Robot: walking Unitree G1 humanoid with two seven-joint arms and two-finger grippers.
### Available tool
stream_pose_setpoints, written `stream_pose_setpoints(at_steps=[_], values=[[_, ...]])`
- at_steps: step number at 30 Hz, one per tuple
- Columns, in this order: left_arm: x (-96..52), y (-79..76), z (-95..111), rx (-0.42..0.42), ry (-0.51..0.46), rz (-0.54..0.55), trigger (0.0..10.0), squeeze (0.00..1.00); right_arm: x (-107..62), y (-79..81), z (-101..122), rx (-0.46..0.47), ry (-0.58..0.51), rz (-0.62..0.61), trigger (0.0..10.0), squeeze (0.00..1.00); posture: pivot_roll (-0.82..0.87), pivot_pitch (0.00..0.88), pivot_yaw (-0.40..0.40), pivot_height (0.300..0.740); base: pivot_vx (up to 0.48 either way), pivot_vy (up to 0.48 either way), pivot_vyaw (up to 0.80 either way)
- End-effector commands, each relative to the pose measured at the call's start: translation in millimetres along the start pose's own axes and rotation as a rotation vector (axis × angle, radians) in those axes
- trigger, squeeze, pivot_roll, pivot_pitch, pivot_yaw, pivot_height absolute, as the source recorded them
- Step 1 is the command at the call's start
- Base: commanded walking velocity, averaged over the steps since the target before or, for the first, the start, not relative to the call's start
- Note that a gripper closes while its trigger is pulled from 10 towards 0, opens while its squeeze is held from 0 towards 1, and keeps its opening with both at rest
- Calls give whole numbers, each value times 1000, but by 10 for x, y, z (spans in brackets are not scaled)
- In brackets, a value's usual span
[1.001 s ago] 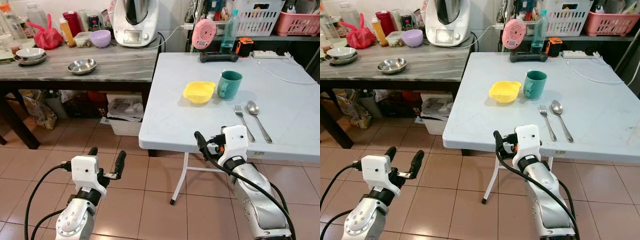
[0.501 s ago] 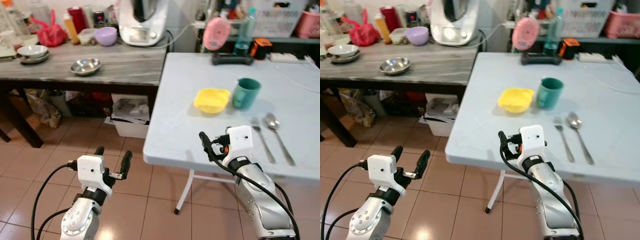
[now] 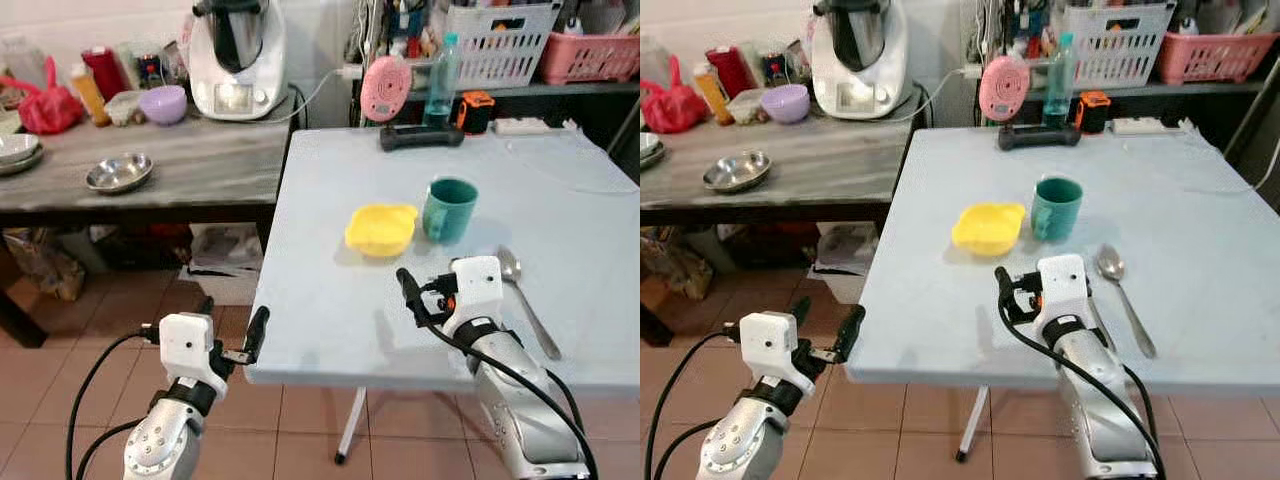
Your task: Setting the table
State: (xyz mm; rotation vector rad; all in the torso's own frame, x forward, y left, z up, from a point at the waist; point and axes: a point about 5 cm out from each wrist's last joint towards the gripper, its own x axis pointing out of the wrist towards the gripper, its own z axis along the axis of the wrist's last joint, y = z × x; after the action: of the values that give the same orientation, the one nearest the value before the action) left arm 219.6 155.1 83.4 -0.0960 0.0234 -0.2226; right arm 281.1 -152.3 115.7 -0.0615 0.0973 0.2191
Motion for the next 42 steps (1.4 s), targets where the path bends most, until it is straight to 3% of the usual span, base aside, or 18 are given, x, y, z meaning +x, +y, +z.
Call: stream_pose_setpoints(at_steps=[1, 11, 15, 25, 42], values=[[17, 29, 40, 15, -10, 0, 10000, 0, 23, 47, 64, -7, -22, 22, 10000, 0, -107, 26, 56, 740, 428, 0, 0], [12, 4, 31, -4, -3, -14, 10000, 0, 32, 64, 84, -26, -32, 32, 10000, 0, -104, 28, 52, 740, 404, 0, 0], [-40, -60, 28, -14, 2, -101, 10000, 0, 26, 72, 88, -55, -35, 45, 10000, 0, -102, 31, 47, 740, 0, 0, 0], [-73, -79, -3, -16, 42, -175, 10000, 0, 6, 78, 77, -65, -32, 56, 10000, 0, -102, 31, 43, 740, 0, 0, 0], [-82, -61, -37, -12, 46, -184, 10000, 0, 6, 70, 68, -75, -30, 51, 10000, 0, -101, 26, 46, 740, 0, 0, 0]])
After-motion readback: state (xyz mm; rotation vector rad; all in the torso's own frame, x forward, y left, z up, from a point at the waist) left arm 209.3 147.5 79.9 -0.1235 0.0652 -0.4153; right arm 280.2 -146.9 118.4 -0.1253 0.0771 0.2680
